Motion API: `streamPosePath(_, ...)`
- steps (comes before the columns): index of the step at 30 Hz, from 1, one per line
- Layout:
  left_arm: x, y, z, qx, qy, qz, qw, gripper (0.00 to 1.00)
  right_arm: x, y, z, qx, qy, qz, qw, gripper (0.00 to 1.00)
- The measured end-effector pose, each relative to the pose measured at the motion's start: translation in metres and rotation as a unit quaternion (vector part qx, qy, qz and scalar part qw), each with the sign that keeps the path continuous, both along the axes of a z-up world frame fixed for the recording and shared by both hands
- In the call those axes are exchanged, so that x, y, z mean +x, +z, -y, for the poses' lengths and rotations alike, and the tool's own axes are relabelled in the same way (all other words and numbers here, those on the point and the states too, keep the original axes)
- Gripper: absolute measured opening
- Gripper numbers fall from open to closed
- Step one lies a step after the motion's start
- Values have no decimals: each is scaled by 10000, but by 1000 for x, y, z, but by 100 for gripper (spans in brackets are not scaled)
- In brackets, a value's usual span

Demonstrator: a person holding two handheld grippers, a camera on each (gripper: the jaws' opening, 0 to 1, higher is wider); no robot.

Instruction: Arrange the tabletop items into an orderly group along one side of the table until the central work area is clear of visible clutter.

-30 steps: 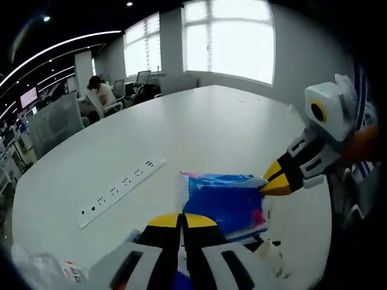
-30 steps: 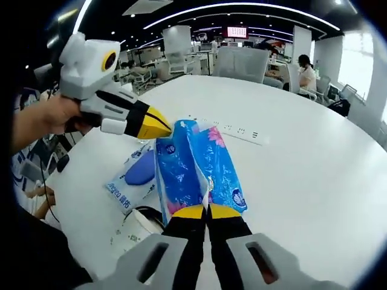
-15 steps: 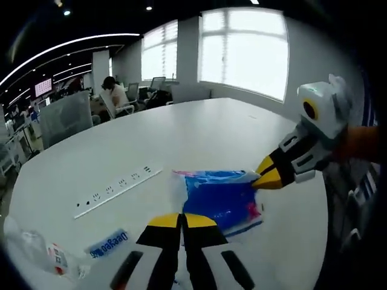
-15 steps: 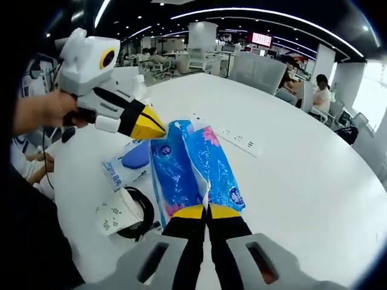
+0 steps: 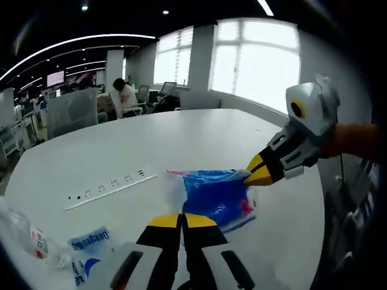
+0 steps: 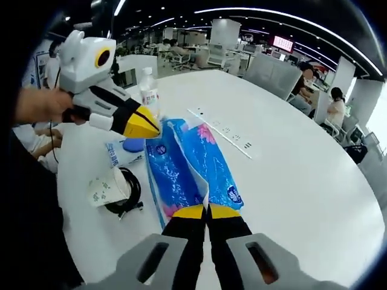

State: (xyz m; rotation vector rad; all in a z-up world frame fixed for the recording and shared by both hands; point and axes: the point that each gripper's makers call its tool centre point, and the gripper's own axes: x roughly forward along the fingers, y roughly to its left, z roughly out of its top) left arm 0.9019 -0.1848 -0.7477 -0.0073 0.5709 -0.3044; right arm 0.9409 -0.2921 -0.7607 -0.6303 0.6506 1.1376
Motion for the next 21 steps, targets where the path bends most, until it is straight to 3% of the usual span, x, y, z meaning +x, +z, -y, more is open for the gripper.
streamPosePath(21,24,-12,46,-391,158,-67,9991,0,45,-3,42,-319,439,248,9982,0)
